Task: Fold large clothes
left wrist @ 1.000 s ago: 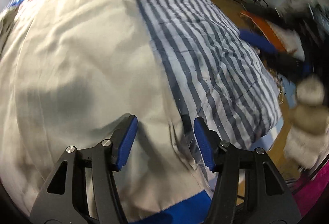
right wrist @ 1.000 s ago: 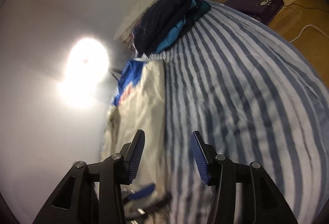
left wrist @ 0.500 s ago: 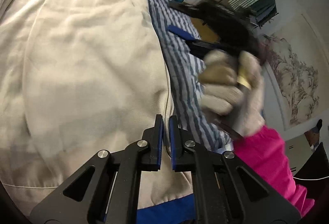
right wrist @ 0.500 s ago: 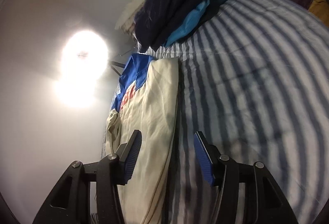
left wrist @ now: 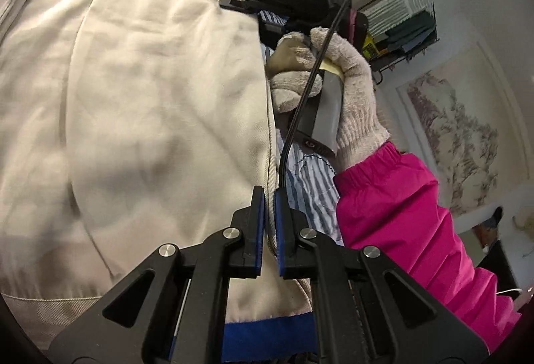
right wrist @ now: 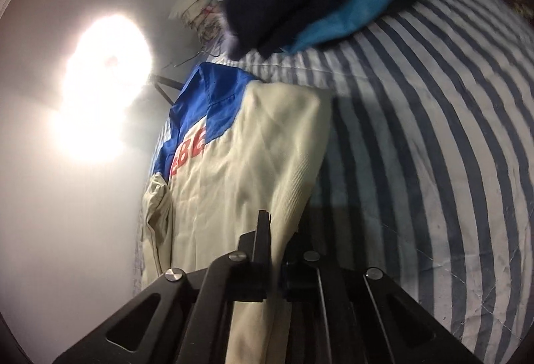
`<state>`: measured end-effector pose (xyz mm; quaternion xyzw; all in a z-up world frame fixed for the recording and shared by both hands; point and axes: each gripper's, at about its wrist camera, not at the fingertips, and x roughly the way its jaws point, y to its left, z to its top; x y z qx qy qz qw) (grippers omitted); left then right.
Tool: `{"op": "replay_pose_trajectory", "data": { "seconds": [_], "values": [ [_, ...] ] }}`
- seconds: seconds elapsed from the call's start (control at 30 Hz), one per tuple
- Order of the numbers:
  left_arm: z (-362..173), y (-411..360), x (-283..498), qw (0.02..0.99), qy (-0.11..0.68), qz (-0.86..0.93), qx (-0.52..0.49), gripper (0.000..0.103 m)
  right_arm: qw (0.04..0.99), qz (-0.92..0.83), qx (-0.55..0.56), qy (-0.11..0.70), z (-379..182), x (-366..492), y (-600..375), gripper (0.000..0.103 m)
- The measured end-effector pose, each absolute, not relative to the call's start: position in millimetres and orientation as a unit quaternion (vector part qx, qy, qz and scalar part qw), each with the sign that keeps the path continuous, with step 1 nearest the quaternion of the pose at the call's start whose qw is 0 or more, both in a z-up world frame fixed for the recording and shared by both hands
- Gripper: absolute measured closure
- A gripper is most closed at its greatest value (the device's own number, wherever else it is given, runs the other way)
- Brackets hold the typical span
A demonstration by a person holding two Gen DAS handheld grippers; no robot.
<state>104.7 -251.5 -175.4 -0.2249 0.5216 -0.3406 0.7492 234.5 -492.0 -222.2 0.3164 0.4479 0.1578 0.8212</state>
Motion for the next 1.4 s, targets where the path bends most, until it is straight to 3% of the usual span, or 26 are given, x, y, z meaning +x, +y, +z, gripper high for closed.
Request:
{"op": "replay_pose_trajectory", "data": {
  "seconds": [0.47, 0.93, 1.03, 1.1, 1.13, 1.17, 1.2, 1.4],
  "values": [
    [-181, -168, 97, 0.747, 0.5, -0.329, -0.288, 0.1, 0.872, 0.135, 0.114, 0.457, -163, 234, -364, 0.103],
    [-228, -86, 83, 0.742, 0.518, -0.27, -0.33, 0.102, 0.848, 0.138, -0.055, 0.508, -232, 263, -202, 0.102],
    [-234, -81, 81, 0.739, 0.52, -0.264, -0.336, 0.102, 0.853, 0.137, -0.062, 0.501, -234, 263, -200, 0.101],
    [-231, -82, 76, 0.74, 0.519, -0.266, -0.336, 0.102, 0.846, 0.181, -0.018, 0.501, -225, 261, -209, 0.095],
    [-229, -84, 73, 0.742, 0.517, -0.268, -0.332, 0.102, 0.84, 0.213, 0.02, 0.499, -217, 261, -214, 0.089],
    [-228, -85, 71, 0.744, 0.515, -0.269, -0.33, 0.102, 0.84, 0.227, 0.043, 0.491, -208, 256, -221, 0.077],
    [-227, -86, 71, 0.744, 0.514, -0.269, -0.33, 0.102, 0.843, 0.238, 0.062, 0.479, -197, 250, -232, 0.073],
    [-227, -87, 66, 0.736, 0.515, -0.27, -0.347, 0.101, 0.843, 0.244, 0.119, 0.465, -163, 205, -304, 0.072]
  ]
}}
